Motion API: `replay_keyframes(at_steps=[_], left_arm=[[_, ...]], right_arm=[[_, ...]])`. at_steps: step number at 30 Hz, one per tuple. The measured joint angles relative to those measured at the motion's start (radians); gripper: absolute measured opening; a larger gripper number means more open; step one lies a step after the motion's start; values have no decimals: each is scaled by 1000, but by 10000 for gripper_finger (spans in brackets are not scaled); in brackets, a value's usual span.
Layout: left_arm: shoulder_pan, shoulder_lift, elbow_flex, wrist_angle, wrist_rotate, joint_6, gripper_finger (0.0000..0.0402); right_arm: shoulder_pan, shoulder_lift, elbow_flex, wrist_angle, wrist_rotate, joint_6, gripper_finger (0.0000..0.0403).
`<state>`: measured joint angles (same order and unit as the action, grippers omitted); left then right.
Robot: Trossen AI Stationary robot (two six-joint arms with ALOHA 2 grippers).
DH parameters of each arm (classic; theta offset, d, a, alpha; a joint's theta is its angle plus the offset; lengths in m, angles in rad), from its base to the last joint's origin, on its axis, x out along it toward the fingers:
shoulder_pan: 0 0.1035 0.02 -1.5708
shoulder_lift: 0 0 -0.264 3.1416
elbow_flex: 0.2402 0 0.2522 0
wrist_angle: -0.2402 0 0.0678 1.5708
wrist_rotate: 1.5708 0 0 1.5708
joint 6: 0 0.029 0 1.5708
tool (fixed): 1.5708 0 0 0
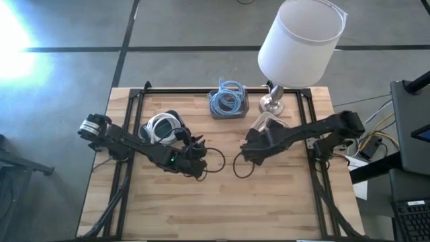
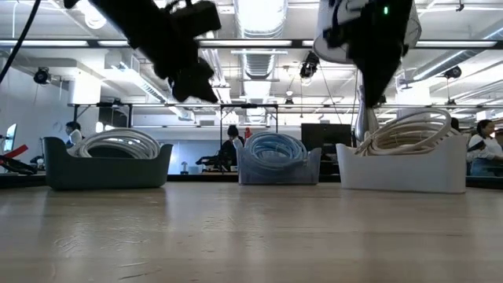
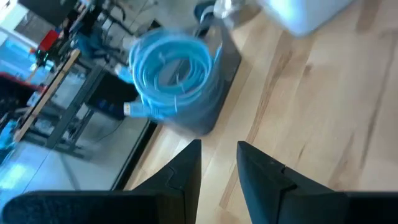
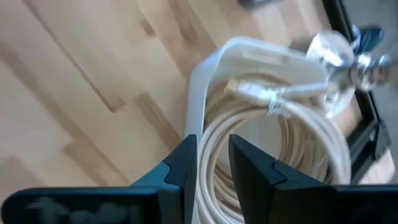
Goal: Sort HDMI cables
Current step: Return to Home Position
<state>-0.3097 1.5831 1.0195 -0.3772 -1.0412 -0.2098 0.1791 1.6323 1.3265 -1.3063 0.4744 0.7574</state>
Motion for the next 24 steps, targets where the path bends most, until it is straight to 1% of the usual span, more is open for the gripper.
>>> replay_keyframes(at_steps=[4,7,9,12,13,14,16,18,21,24], left_arm=[[-25,-75,8,-39,-1,33,106],[-44,-167,8,-104,-2,7,106],[-62,-236,8,-174,-4,-26,106],[-90,-341,-8,-272,-5,-93,106],[-99,-377,-24,-287,-5,-106,106],[-107,-415,-45,-287,-6,-115,106],[-123,-494,-104,-280,-5,-135,106],[-138,-573,-169,-269,-2,-170,106],[-155,-692,-285,-222,37,-201,106],[-157,-796,-419,-89,105,-175,106]], right_arm=[[16,-76,43,4,1,-81,81],[35,-140,43,7,1,-132,76],[48,-189,24,11,11,-160,72],[68,-264,-32,58,83,-187,68],[73,-291,-59,85,91,-179,67],[74,-321,-88,118,73,-178,66],[76,-383,-158,209,-21,-197,64],[76,-447,-245,333,-95,-266,63],[77,-547,-394,575,-163,-386,63],[76,-639,-544,836,-248,-486,63]])
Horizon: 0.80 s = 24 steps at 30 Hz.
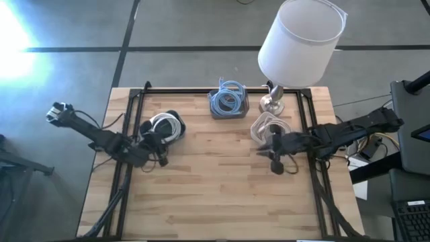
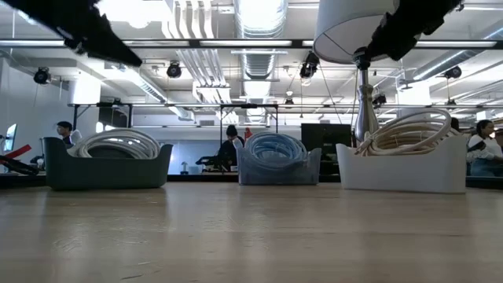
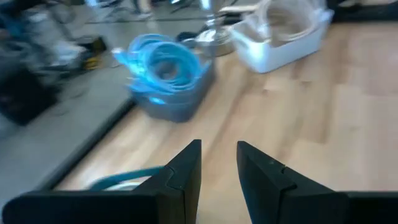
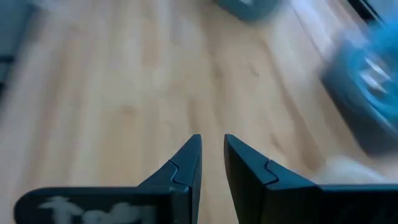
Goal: Sort HDMI cables
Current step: Return to Home Position
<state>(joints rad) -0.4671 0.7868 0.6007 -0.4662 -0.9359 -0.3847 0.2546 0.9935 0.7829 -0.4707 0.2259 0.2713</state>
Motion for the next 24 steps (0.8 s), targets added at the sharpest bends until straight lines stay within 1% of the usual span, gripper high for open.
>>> replay_keyframes(at_steps=[3,5,7,8,10,12,15,17,20,22,24], left_arm=[[0,-88,-133,214,81,97,106],[0,-138,-214,370,149,172,106],[0,-185,-281,516,212,246,106],[0,-208,-306,584,239,288,106],[0,-254,-351,689,269,372,106],[1,-299,-385,757,270,446,106],[1,-368,-418,789,272,509,106],[2,-410,-441,785,292,523,106],[2,-457,-483,788,354,520,106],[2,-483,-513,797,378,502,106],[2,-499,-550,838,379,489,106]], right_arm=[[0,-76,-140,254,-132,-107,61],[-5,-120,-214,393,-230,-168,61],[-13,-164,-279,488,-318,-192,61],[-18,-187,-307,523,-344,-195,62],[-27,-236,-350,564,-357,-181,64],[-43,-286,-380,569,-356,-161,66],[-65,-359,-424,566,-355,-150,69],[-80,-409,-451,567,-355,-151,70],[-96,-474,-495,575,-354,-151,70],[-104,-504,-537,634,-355,-163,67],[-109,-526,-589,731,-355,-175,63]])
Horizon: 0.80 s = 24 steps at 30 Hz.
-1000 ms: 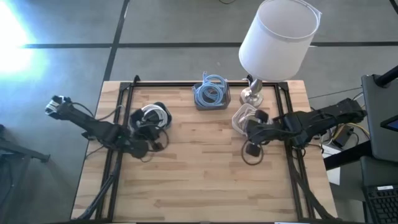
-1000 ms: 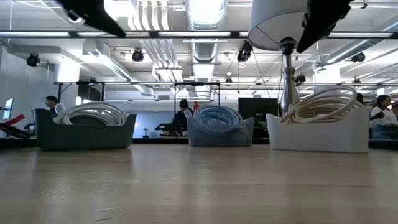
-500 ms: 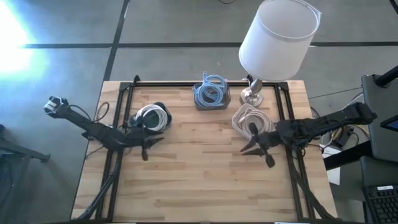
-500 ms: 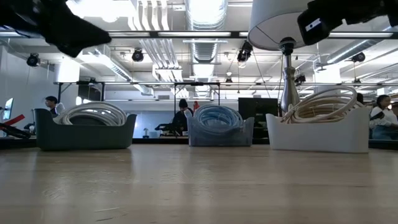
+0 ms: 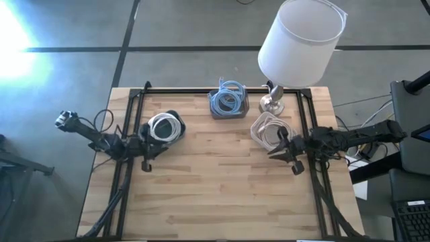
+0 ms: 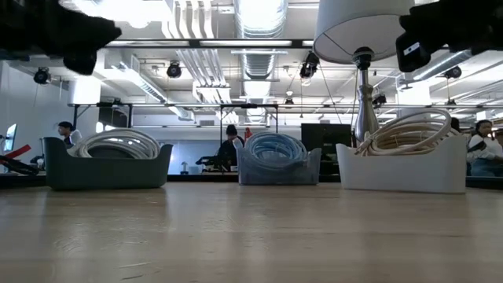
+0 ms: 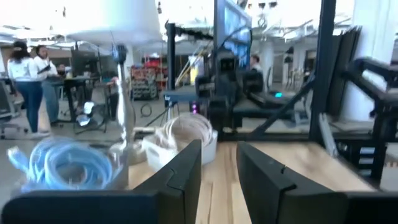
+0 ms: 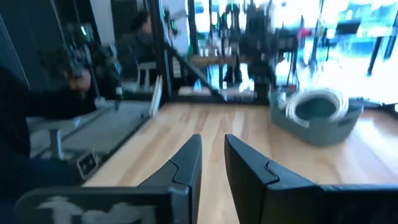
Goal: Sort HDMI cables
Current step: Return to Home Position
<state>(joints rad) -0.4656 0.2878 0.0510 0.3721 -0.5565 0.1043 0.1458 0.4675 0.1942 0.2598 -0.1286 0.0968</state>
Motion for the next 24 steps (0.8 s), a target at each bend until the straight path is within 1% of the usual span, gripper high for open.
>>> replay_keyframes(at_steps=[2,3,5,9,12,19,24], left_arm=[[0,-15,-40,30,-4,5,106],[1,-22,-41,64,-4,9,106],[0,-31,-39,20,-7,22,106],[0,-42,-39,37,-4,64,106],[0,-58,-40,41,-2,67,106],[0,-65,-42,28,-2,65,106],[0,-67,-42,29,-2,88,106]], right_arm=[[-2,-12,-46,77,-1,-1,60],[-2,-15,-65,99,-1,-3,59],[-3,-24,-103,128,-1,0,59],[-4,-39,-179,225,0,56,61],[-2,-43,-185,214,-1,72,62],[-2,-43,-185,211,-4,17,54],[-3,-71,-185,151,-10,36,56]])
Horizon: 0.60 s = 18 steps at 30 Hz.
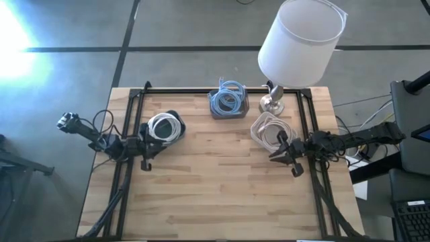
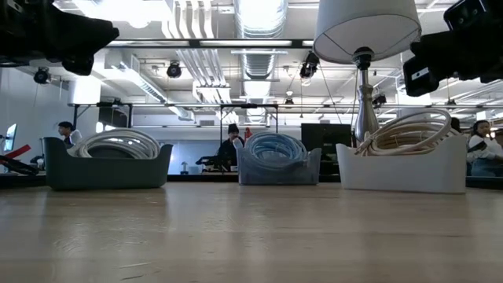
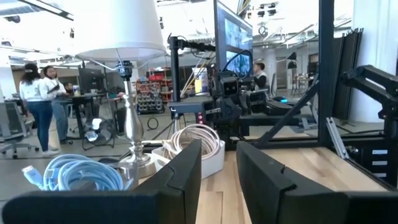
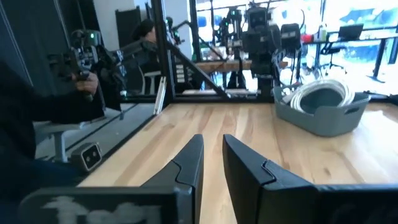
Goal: Sort HDMI cables
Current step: Return to Home Position
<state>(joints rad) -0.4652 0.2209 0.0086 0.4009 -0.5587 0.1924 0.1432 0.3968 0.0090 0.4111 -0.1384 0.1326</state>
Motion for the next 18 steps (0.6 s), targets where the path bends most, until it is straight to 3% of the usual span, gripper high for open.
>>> replay_keyframes(at_steps=[6,18], left_arm=[[0,0,0,-11,0,-18,106],[0,0,-1,-64,-25,-20,106]], right_arm=[[0,-88,0,-45,-1,-33,65],[0,-353,0,-308,-1,-67,66]])
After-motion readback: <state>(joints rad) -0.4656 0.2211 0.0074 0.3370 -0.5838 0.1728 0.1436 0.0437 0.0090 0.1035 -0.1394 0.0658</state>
